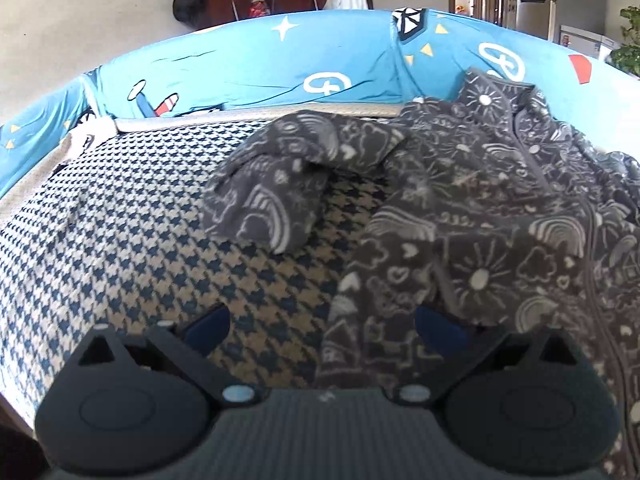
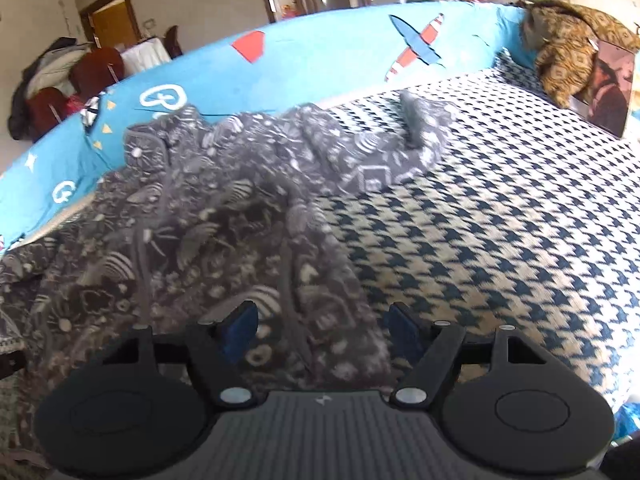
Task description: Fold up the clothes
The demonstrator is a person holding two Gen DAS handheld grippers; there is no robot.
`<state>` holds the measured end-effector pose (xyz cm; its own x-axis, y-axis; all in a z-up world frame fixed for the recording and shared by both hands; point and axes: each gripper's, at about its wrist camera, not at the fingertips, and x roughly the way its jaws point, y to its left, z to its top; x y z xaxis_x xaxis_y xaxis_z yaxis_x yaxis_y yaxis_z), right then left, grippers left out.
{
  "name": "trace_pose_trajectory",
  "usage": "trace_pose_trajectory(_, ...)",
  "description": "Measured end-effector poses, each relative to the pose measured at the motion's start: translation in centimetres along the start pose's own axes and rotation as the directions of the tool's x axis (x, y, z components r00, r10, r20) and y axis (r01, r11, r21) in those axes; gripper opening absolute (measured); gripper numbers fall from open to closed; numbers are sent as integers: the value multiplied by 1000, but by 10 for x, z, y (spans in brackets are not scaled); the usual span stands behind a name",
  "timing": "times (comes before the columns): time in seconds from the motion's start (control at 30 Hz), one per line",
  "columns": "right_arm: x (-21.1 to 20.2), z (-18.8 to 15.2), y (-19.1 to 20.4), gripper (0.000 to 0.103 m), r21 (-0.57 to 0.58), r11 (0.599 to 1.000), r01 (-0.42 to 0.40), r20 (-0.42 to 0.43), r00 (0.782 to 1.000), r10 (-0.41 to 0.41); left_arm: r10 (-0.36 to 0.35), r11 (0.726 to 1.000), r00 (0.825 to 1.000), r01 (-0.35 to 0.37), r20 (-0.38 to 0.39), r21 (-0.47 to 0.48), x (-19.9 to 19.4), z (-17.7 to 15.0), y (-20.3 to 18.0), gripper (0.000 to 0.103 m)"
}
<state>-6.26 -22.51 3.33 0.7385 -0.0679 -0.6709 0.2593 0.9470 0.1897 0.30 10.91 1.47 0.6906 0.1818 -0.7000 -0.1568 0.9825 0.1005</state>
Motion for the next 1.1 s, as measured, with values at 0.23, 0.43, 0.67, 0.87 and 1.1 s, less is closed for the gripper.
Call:
trace_pose_trajectory(0.23, 18, 13, 22, 72, -28, 995, -98, -50, 994, 97, -42, 999, 998, 42, 35, 6, -4, 6, -12, 103)
trace_pose_trajectory(0.43, 36, 20, 48, 75, -119, 976, -182, -108, 980, 169, -19, 1000, 1000, 19, -14, 20, 9, 2, -20, 103)
trace_pose_trajectory(0.67, 68, 23, 68, 92, -211, 952, -220, -215, 961, 174, -16, 1000, 999, 16, -52, 5, 20, -3, -21, 103)
trace_pose_trajectory(0.87, 80, 17, 86, 103, -365, 912, -187, -239, 966, 102, -17, 1000, 998, 16, -57, -11, 23, -6, -22, 103)
trace_pose_trajectory(1.1, 81, 15, 89, 103, -356, 922, -151, -215, 974, 77, -22, 999, 998, 20, -53, -33, 23, -6, -20, 103)
